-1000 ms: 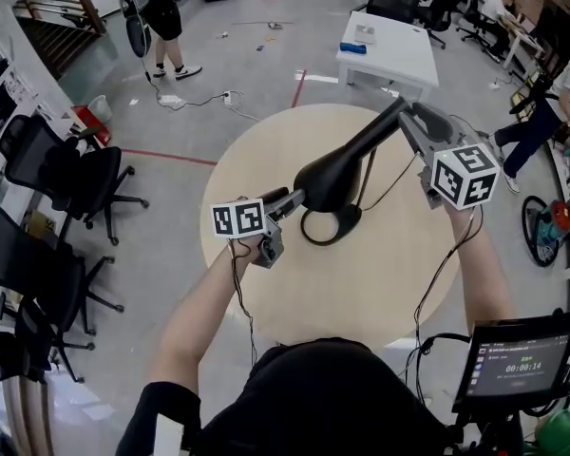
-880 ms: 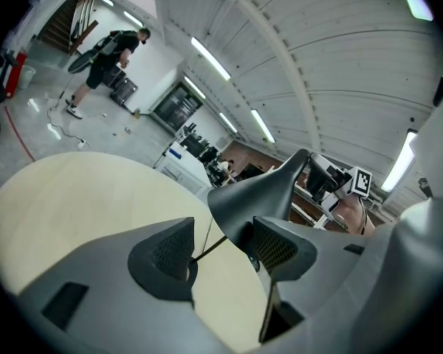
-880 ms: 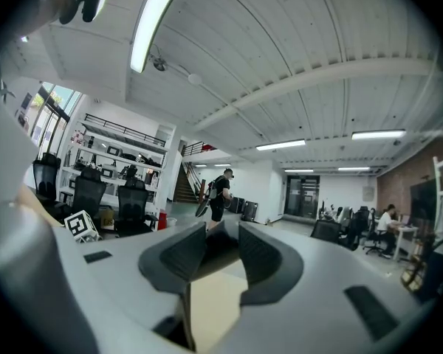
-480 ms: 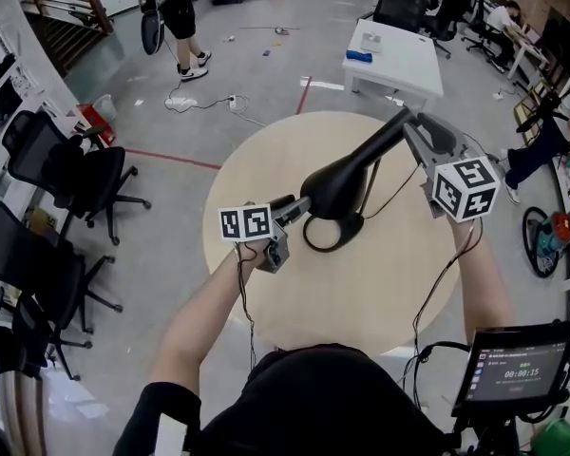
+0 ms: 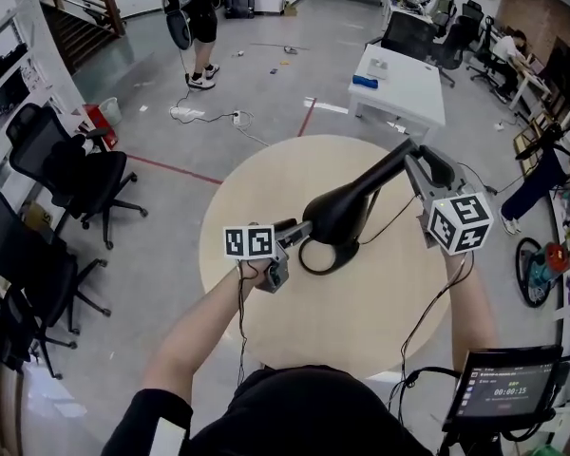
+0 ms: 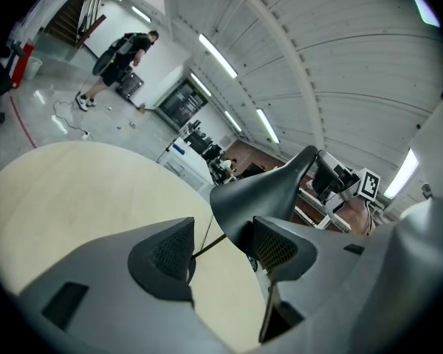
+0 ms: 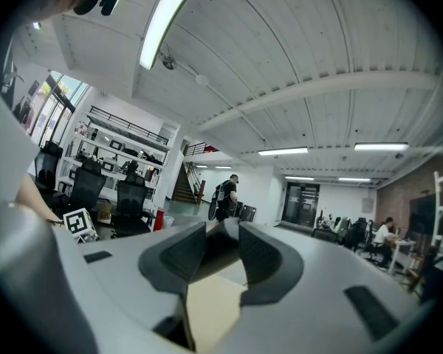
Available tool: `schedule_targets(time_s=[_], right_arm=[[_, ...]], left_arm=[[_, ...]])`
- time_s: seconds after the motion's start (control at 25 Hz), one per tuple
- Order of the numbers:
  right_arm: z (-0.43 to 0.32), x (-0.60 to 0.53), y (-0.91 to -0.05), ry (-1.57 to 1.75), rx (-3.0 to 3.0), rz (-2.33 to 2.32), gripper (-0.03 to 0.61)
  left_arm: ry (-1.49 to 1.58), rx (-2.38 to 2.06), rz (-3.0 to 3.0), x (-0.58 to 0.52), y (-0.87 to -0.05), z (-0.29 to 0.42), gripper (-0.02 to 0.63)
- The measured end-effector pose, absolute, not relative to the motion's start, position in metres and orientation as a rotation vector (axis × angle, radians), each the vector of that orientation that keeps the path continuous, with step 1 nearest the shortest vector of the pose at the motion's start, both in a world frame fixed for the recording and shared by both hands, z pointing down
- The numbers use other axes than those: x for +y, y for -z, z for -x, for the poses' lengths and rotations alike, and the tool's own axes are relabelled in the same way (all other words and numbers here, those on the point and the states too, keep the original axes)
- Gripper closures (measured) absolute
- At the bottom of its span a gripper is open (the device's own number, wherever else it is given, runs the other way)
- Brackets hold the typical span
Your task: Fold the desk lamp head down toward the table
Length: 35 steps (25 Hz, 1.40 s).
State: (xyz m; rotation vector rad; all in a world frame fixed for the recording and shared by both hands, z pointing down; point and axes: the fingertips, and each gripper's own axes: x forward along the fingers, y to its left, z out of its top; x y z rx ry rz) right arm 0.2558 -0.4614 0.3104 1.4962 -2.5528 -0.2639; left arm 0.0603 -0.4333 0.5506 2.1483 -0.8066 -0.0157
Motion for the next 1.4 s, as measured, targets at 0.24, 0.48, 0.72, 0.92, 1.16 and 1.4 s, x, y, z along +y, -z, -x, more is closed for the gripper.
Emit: schedule_targets(time_s=[0.24,0.48,0.72,0.92,1.16,1.4], right_arm=[[-0.2549,-0.4598,-0.3111,0.293,-2.539,-1.503,0.436],[-0.254,-0.4587,-0.3098,0.298,-2.546,-1.517,0.436],[-0.2561,-0.4568,-0.3098,0.294,-2.56,-1.521,0.436],[-0.2567,-0.4563,-0.3083,0.291,-2.577,-1.532,0.436],[-0.2554,-0.4572,-0.3059,0.289,-2.579,-1.529,0.436],[-0.2558,-0.4579,-0.3045,0.275,-2.593,-1.546,0.436]], left_arm=[[0.013,-0.802,-2.148,-0.4346,-0.5545,-0.0629,0.357],[0.012,-0.796,-2.146,-0.4327,-0.5535,-0.0628,0.357],[0.024,-0.792,-2.141,-0.4311,-0.5537,-0.0644,0.357],[0.037,-0.793,-2.131,-0.4303,-0.5537,-0.064,0.357],[0.039,-0.791,-2.13,-0.4309,-0.5514,-0.0632,0.357],[0.038,-0.792,-2.125,-0.4316,-0.5505,-0.0631,0.357]])
